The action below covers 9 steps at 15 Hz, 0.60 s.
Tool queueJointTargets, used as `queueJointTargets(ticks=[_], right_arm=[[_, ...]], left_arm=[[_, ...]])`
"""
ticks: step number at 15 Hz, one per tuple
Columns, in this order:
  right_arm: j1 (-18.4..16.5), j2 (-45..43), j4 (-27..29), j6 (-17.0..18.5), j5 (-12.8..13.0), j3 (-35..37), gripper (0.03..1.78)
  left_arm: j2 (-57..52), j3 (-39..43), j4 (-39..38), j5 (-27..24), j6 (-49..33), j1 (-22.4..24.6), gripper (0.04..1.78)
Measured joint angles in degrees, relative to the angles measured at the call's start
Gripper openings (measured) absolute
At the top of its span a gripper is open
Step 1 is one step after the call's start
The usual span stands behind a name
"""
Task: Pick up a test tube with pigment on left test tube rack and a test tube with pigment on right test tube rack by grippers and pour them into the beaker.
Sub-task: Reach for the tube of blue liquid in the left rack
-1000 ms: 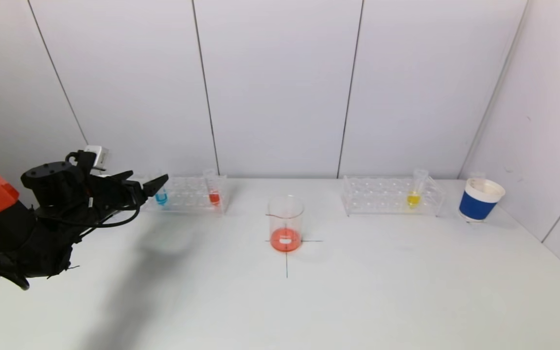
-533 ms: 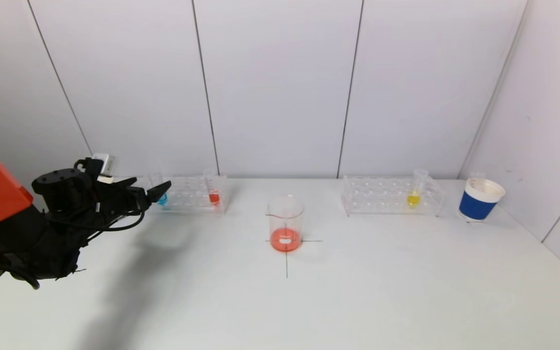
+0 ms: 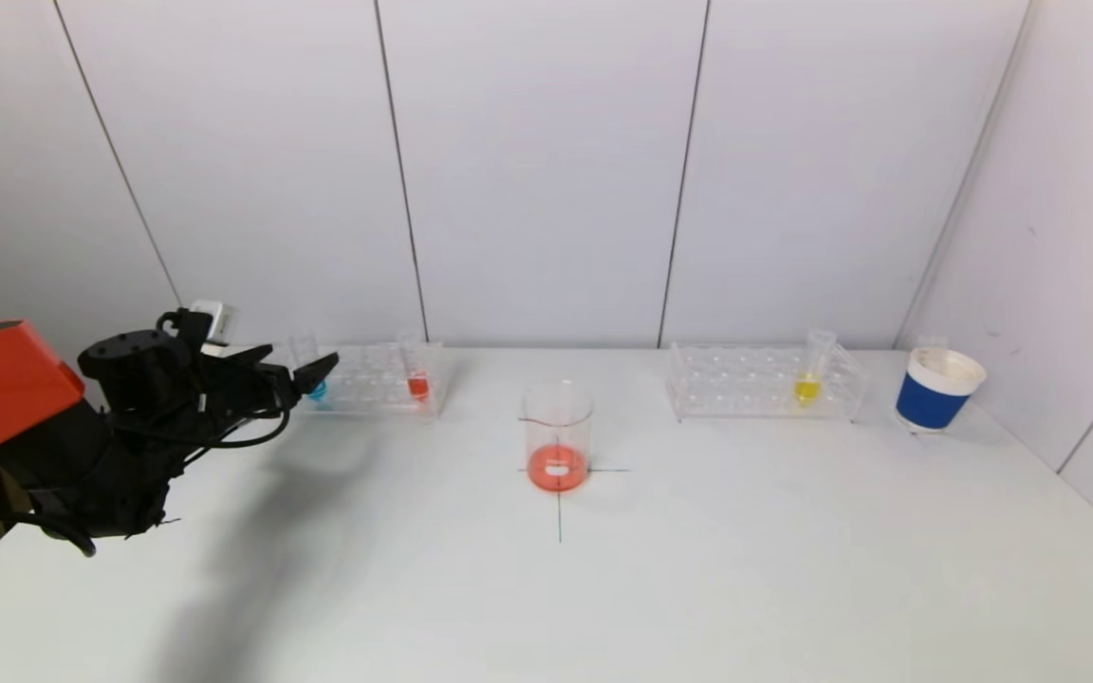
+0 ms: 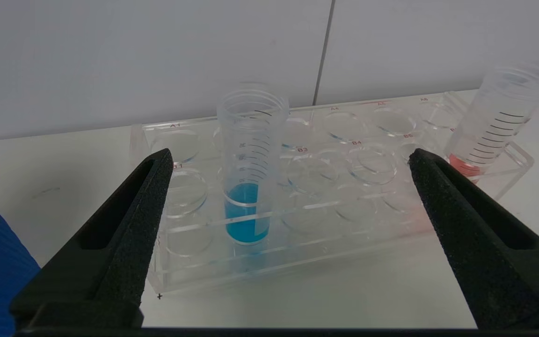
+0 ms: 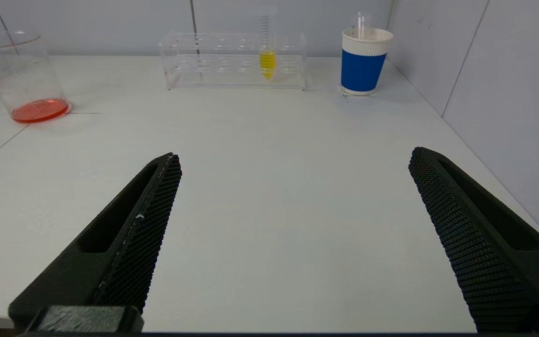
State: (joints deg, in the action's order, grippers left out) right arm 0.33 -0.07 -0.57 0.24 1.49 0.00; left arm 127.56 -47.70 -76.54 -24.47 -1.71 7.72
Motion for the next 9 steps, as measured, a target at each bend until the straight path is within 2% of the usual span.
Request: queueJointTargets(ticks=[9], right_arm=[[0.0,0.0,0.0,0.0,0.0,0.0,1.77]], left_arm=[[2.4,-1.9,0.0,0.1,0.1,0.1,1.76]])
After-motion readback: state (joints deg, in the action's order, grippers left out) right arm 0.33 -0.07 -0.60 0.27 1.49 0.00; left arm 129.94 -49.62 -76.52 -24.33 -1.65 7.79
